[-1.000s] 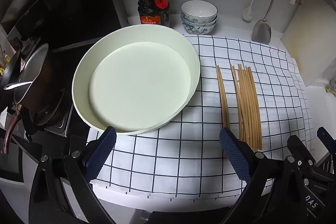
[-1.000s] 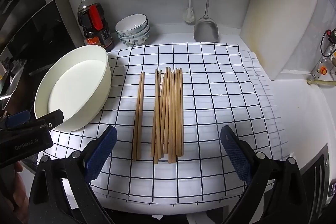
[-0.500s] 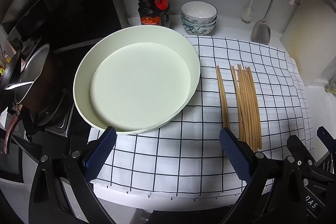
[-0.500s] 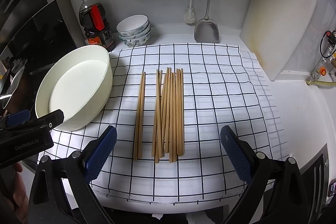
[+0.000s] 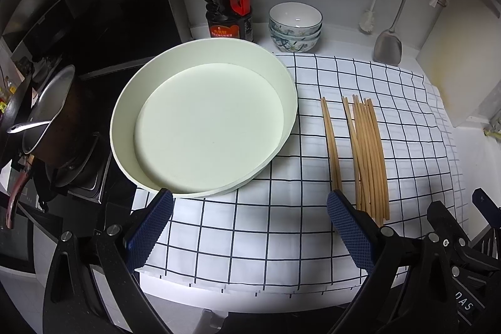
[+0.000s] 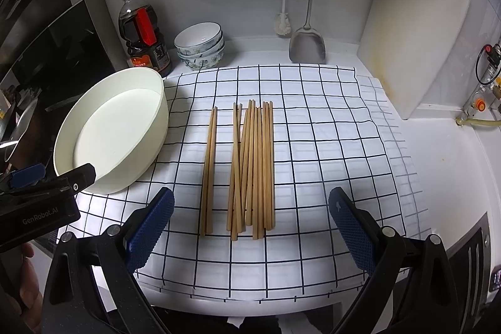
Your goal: Organize utensils
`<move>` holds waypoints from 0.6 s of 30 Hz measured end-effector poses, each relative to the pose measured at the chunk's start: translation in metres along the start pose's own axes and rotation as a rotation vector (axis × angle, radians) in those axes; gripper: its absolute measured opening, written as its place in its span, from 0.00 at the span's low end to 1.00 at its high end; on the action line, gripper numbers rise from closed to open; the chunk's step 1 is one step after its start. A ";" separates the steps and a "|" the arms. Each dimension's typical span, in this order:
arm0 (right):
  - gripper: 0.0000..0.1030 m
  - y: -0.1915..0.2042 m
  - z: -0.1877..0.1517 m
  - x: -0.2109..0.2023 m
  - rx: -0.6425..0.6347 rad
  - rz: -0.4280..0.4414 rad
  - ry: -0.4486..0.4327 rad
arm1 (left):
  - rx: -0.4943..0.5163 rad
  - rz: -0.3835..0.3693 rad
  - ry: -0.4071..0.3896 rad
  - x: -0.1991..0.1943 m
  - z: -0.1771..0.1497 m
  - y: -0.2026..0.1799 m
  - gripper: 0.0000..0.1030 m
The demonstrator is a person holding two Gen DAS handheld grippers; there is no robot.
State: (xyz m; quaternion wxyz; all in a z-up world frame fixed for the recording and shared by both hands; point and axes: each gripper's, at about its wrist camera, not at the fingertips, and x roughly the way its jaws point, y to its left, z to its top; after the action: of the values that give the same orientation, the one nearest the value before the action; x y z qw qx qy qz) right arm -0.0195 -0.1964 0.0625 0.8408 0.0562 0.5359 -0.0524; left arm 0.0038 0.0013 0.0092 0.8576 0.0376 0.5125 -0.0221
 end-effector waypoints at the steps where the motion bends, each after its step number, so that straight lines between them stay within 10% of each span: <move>1: 0.92 0.000 0.000 0.000 0.000 0.001 0.000 | 0.000 0.000 0.000 0.000 0.000 0.000 0.94; 18: 0.92 0.000 -0.001 0.001 0.002 0.000 0.000 | 0.002 -0.001 -0.003 -0.001 0.000 0.001 0.94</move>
State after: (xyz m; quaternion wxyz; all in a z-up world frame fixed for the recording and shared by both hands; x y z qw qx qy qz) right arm -0.0197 -0.1960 0.0614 0.8409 0.0570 0.5356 -0.0528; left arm 0.0032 0.0019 0.0103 0.8584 0.0381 0.5111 -0.0229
